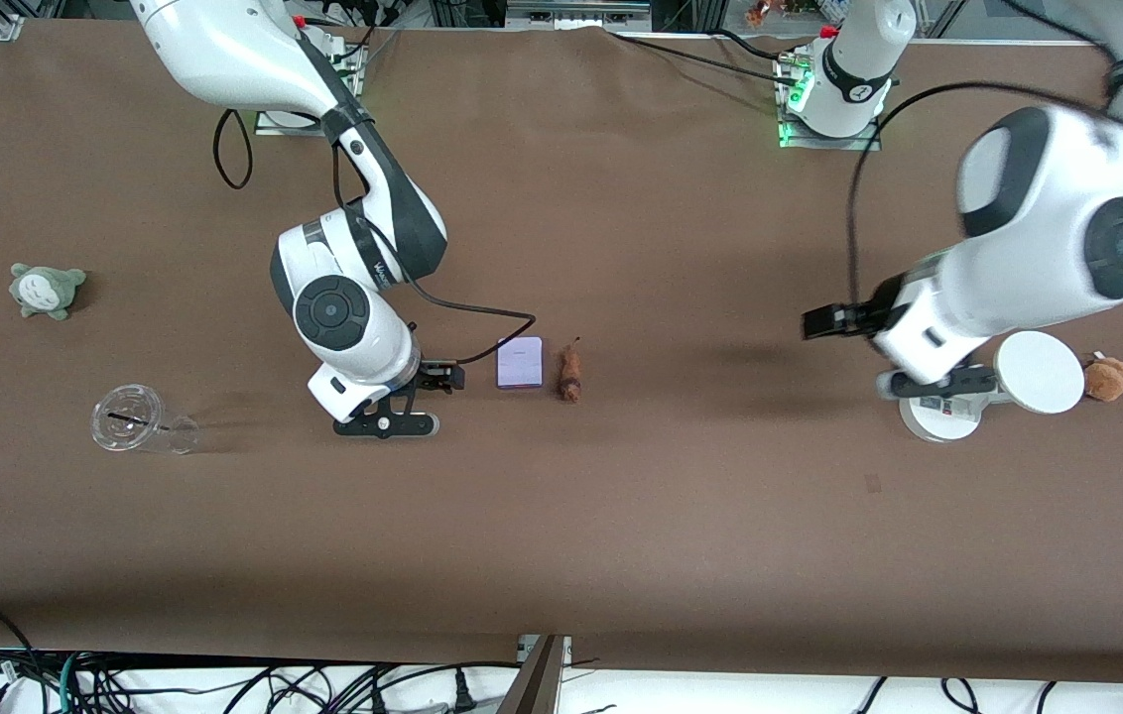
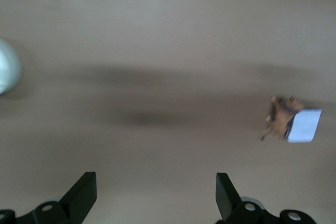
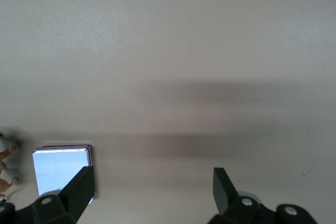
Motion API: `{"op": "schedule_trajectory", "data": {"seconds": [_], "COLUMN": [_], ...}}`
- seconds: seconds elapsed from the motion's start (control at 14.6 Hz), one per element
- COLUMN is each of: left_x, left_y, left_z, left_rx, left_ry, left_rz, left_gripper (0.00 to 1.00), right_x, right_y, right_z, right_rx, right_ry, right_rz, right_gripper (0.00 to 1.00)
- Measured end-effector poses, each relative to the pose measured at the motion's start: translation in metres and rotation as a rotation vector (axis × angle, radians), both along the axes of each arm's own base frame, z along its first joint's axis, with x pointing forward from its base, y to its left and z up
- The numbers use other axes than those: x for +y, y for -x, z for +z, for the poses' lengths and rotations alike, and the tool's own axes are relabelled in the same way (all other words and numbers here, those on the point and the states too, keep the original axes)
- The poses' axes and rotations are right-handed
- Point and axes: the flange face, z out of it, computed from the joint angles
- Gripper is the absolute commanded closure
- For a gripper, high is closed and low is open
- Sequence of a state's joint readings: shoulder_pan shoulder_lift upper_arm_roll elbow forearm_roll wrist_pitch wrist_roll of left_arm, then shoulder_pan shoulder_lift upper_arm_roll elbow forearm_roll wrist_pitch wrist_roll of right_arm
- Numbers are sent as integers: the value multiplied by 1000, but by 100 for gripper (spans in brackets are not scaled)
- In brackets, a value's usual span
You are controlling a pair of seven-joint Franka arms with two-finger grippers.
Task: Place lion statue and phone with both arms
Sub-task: 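Move the right gripper toward the phone while the left gripper reaches the lion, then grasp the lion statue with the left gripper while the right gripper lowers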
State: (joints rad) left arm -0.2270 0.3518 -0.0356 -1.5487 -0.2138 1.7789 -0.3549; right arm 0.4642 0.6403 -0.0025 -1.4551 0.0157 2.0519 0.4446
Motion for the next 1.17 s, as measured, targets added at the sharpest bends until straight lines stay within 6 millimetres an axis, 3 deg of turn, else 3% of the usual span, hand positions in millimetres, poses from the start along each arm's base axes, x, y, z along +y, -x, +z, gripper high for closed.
{"op": "schedule_trajectory", "data": {"seconds": [0.27,0.48,0.62,0.75,0.96,1.17], "left_x": [-140,-208,-244,-267,-275,-290], "left_y": [19,23,20,23,27,41], "left_z": [-84,-149,-175,-178,-179,-211], "left_rx": [-18,-71,-83,-89,-86,-66], "left_ry": [-26,-8,4,14,12,-8], "left_rz": [92,162,180,194,194,170], "left_gripper": [0,0,0,0,0,0], "right_x": [-1,-1,-1,-1,0,4], "right_y": [-1,-1,-1,-2,-2,0], "right_z": [0,0,0,1,-1,-8], "right_rx": [-3,-3,-5,-11,-10,-9], "right_ry": [-1,-1,-1,-4,-4,-4], "right_rz": [-2,-2,-3,-3,-2,4], "right_gripper": [0,0,0,0,0,0]}}
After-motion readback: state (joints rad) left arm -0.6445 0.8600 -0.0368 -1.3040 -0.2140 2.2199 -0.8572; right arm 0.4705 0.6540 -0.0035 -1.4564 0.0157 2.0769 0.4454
